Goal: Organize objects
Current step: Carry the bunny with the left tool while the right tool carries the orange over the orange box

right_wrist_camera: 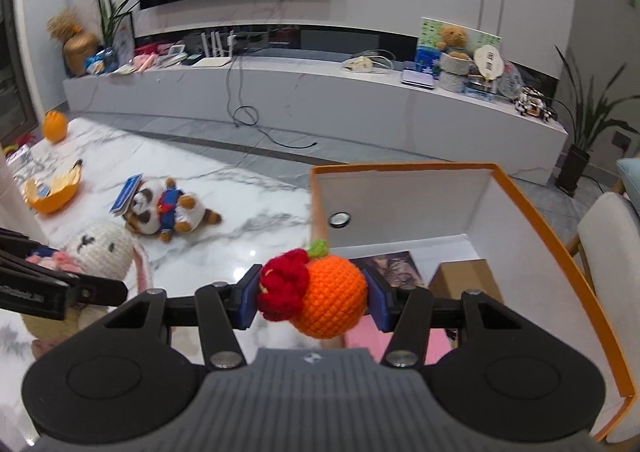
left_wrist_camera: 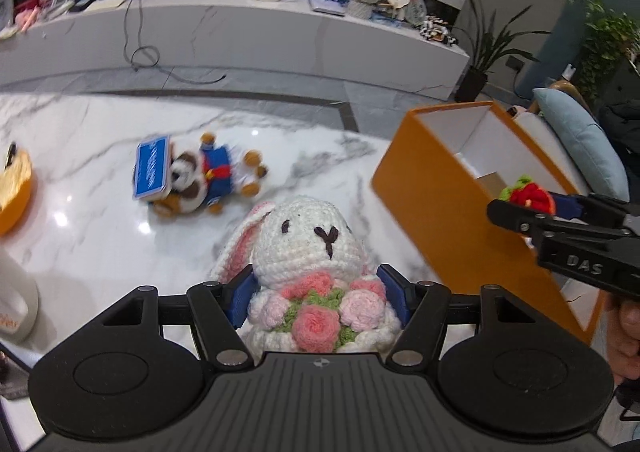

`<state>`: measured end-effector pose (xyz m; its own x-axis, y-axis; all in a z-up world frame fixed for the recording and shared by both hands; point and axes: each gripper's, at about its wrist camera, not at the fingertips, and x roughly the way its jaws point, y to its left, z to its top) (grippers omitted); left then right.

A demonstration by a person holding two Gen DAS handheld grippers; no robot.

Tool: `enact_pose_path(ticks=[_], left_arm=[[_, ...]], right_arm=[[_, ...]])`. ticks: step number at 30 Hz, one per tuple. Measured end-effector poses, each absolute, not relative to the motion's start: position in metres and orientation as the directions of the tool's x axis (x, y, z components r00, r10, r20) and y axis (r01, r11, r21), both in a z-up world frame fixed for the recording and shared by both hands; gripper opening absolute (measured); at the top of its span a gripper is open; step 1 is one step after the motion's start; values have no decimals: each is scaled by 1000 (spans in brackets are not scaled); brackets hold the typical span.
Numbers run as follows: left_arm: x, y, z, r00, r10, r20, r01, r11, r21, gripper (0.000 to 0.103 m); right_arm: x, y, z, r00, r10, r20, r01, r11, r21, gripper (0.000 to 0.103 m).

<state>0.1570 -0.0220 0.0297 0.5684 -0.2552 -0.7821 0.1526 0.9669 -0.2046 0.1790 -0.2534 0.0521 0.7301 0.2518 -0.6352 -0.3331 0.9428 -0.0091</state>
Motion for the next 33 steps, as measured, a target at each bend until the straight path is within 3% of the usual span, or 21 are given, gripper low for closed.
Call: enact_pose_path(ticks=[20, 26, 33], left_arm=[[195, -154, 94, 610, -334, -719, 380, 919, -104, 75], [205, -191, 97, 603, -365, -710, 427, 899, -100, 75], [208, -224, 85, 569, -395, -722, 458, 881, -120, 75]], right_arm=[[195, -377, 77, 809, 131, -573, -66, 989, 134, 55], [195, -424, 80, 824, 67, -562, 50, 981, 190, 55], [198, -435, 80, 827, 62, -558, 67, 976, 208, 55]])
